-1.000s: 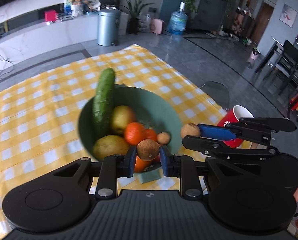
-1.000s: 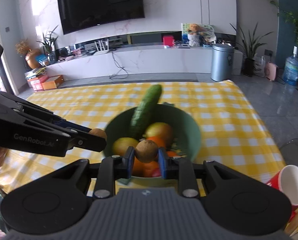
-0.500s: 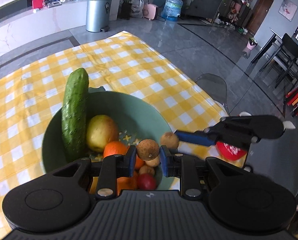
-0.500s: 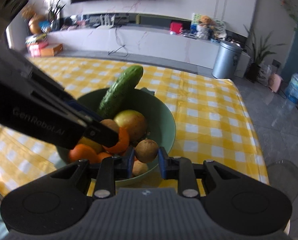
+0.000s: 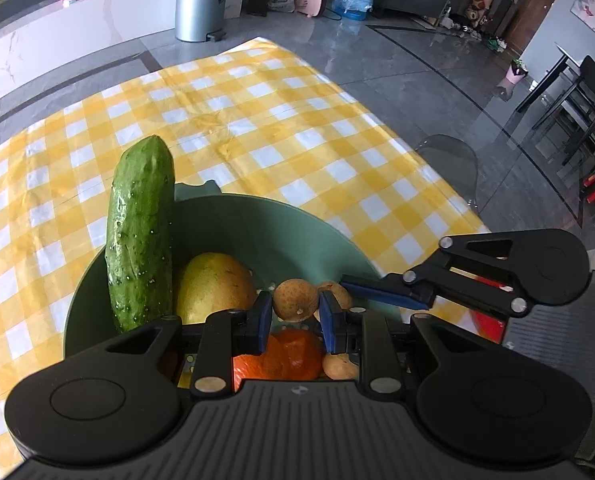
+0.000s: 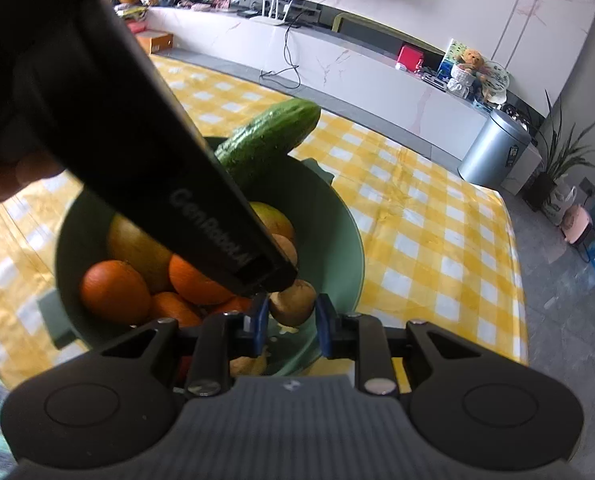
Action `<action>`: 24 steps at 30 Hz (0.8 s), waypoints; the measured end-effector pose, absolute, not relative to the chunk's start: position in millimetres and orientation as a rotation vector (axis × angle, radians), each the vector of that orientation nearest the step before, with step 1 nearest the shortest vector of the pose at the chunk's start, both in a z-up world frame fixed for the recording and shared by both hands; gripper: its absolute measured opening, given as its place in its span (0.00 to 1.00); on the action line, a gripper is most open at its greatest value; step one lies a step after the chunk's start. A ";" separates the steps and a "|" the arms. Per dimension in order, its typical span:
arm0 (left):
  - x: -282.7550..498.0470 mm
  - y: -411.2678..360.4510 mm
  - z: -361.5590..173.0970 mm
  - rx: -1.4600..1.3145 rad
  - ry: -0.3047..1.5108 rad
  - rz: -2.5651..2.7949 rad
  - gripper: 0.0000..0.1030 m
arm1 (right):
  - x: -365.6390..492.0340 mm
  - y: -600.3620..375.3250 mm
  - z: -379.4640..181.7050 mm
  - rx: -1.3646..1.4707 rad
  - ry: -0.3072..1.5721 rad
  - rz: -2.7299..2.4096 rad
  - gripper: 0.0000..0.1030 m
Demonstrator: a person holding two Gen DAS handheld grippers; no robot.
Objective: Organize fruits
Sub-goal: 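Open both tools to drop the brown fruits into the colander, then withdraw both open tools from the colander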
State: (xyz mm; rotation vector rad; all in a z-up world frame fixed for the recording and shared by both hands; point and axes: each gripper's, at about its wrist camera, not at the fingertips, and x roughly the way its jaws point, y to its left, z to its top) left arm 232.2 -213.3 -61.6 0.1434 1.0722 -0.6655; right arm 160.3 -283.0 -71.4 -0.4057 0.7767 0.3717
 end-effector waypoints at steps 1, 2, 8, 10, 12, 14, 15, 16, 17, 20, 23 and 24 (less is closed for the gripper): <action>233.0 -213.2 -63.2 0.153 1.071 -0.659 0.27 | 160.8 -283.1 -72.3 -0.408 0.776 0.375 0.21; 233.6 -212.4 -65.0 0.157 1.073 -0.656 0.27 | 160.6 -283.0 -72.9 -0.410 0.775 0.378 0.21; 235.6 -206.9 -70.1 0.122 1.094 -0.660 0.36 | 158.5 -284.8 -73.0 -0.394 0.772 0.385 0.20; 235.0 -205.7 -68.8 0.114 1.095 -0.661 0.44 | 158.6 -286.1 -71.9 -0.380 0.776 0.384 0.21; 233.8 -203.6 -65.7 0.096 1.095 -0.667 0.54 | 157.8 -286.3 -70.1 -0.370 0.780 0.381 0.22; 229.9 -201.7 -60.0 0.099 1.082 -0.661 0.55 | 156.6 -285.9 -67.4 -0.366 0.779 0.375 0.26; 227.4 -201.2 -56.0 0.102 1.071 -0.659 0.55 | 157.2 -286.5 -67.0 -0.363 0.777 0.372 0.28; 224.5 -199.2 -51.3 0.102 1.058 -0.657 0.55 | 155.1 -286.8 -64.0 -0.355 0.773 0.370 0.31; 221.4 -196.5 -45.5 0.100 1.044 -0.656 0.55 | 152.1 -287.2 -61.3 -0.342 0.771 0.369 0.32; 210.1 -185.5 -25.4 0.088 0.990 -0.656 0.55 | 145.4 -289.7 -48.9 -0.297 0.765 0.354 0.36; 196.2 -173.1 -4.0 0.084 0.928 -0.644 0.56 | 136.9 -293.3 -33.5 -0.233 0.751 0.324 0.41; 191.0 -168.6 2.8 0.086 0.907 -0.639 0.57 | 134.3 -294.6 -27.9 -0.206 0.747 0.312 0.44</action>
